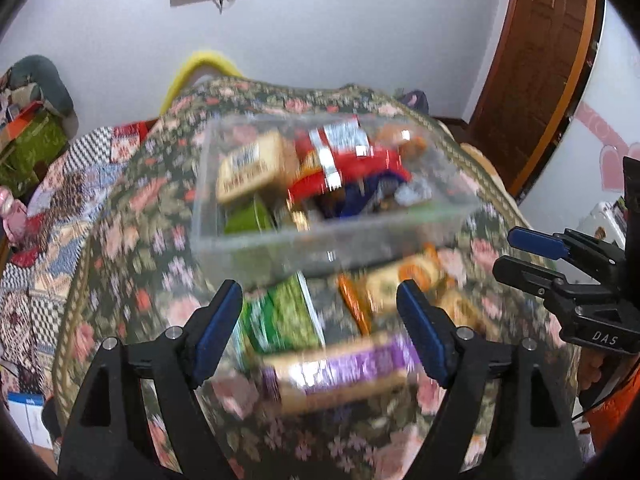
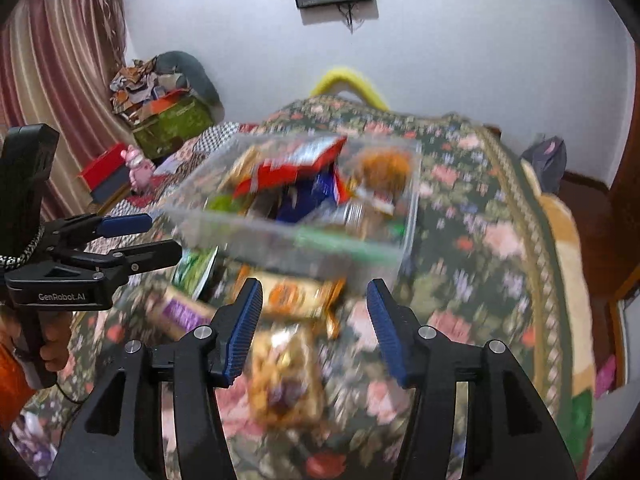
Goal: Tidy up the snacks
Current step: 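Grasp the purple coconut roll pack with the left gripper while the right grasps the cracker pack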
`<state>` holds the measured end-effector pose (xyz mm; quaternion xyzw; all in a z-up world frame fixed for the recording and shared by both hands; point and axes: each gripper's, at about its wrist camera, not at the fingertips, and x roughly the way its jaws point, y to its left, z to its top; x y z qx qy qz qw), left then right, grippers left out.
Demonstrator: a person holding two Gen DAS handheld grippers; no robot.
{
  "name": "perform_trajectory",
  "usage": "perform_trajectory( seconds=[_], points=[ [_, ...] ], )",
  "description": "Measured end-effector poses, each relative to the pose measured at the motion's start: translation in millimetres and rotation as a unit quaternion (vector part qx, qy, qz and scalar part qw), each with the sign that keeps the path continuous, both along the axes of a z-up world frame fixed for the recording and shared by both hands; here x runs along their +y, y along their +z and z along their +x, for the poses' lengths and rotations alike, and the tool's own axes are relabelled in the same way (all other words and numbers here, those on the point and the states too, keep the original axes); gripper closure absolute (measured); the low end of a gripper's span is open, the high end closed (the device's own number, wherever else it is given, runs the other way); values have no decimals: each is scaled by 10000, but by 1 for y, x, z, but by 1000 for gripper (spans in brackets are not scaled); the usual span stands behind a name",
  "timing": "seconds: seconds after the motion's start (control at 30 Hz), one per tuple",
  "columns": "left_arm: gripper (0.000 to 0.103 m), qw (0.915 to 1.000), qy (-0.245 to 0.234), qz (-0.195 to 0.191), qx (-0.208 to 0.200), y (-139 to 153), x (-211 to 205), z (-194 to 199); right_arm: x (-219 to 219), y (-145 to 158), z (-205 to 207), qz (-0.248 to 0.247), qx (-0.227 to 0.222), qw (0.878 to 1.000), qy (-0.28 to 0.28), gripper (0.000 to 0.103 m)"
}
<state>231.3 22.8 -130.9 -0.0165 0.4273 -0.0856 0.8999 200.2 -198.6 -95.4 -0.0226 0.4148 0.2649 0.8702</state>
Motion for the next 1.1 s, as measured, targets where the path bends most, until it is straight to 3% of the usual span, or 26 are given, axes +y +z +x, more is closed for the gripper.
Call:
perform_trajectory(
  seconds=[0.4,1.1],
  points=[
    [23,9973,-486,-121,529,-53,-24,1,13,-47,-22,-191,712,9968,322,52],
    [19,9958,-443,-212,778,-50,-7,-67,2,-59,-52,-126,970,9948,281,55]
  ],
)
